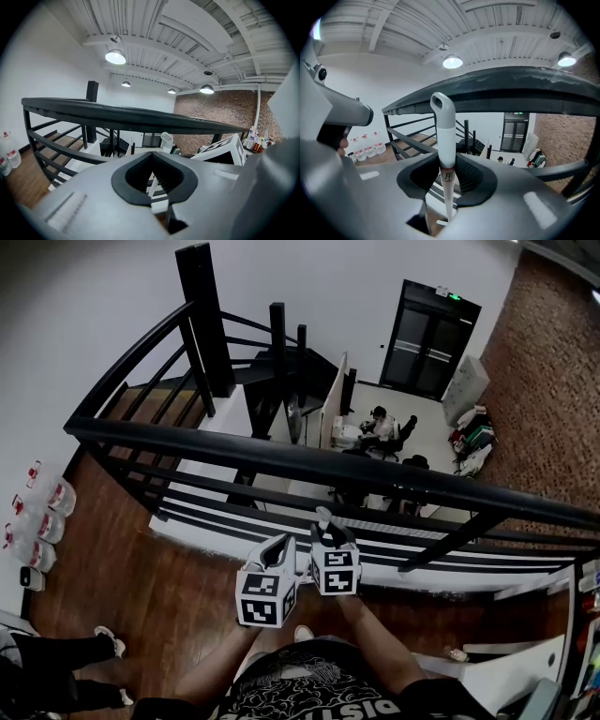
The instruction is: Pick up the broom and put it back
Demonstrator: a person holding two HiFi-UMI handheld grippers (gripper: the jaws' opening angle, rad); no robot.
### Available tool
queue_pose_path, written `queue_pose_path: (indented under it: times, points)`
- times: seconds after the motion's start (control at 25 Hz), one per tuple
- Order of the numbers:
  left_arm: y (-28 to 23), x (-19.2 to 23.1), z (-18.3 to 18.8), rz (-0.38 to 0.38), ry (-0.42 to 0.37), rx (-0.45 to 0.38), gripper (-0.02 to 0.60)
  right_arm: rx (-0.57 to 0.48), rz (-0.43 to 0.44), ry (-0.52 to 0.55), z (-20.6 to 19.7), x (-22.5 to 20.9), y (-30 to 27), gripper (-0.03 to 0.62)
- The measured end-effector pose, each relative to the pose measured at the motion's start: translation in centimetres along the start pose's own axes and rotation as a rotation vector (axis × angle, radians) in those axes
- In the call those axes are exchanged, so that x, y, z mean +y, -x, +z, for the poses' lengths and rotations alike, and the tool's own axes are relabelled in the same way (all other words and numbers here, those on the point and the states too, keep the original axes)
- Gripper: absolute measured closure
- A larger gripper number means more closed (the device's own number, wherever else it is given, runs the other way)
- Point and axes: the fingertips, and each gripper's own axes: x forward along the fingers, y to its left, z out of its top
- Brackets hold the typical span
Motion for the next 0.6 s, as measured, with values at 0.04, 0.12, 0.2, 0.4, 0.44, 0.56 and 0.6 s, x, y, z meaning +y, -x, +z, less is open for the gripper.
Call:
queue_pose_path:
  times: [0.04,0.12,0.2,0.4,0.44,0.56,0.6]
  points:
    - [-0.3,0.0,0.2,-0.001,0.000,0.000,0.577,0.000,0.000,0.001,0.2,-0.2,-0.2,0.496]
    - [-0.8,-0.1,0.5,-0.002,-0.001,0.000,0.577,-0.002,0.001,0.005,0.6,-0.6,-0.7,0.496]
    - [-1.3,0.0,0.7,-0.003,0.000,0.000,0.577,0.003,0.002,0.005,0.7,-1.0,-1.2,0.496]
    - [-2.1,0.6,0.9,0.007,0.007,0.004,0.577,0.007,-0.001,-0.001,1.2,-1.9,-2.6,0.494]
    - [-2.2,0.8,0.9,0.011,0.009,0.005,0.577,0.008,0.000,0.001,1.3,-2.1,-2.9,0.496]
    - [-2.5,1.5,0.8,0.022,0.015,0.008,0.577,0.013,-0.004,0.007,1.6,-2.7,-3.9,0.496]
    - [-2.5,1.7,0.9,0.025,0.017,0.008,0.577,0.015,-0.007,0.007,1.6,-2.9,-4.2,0.494]
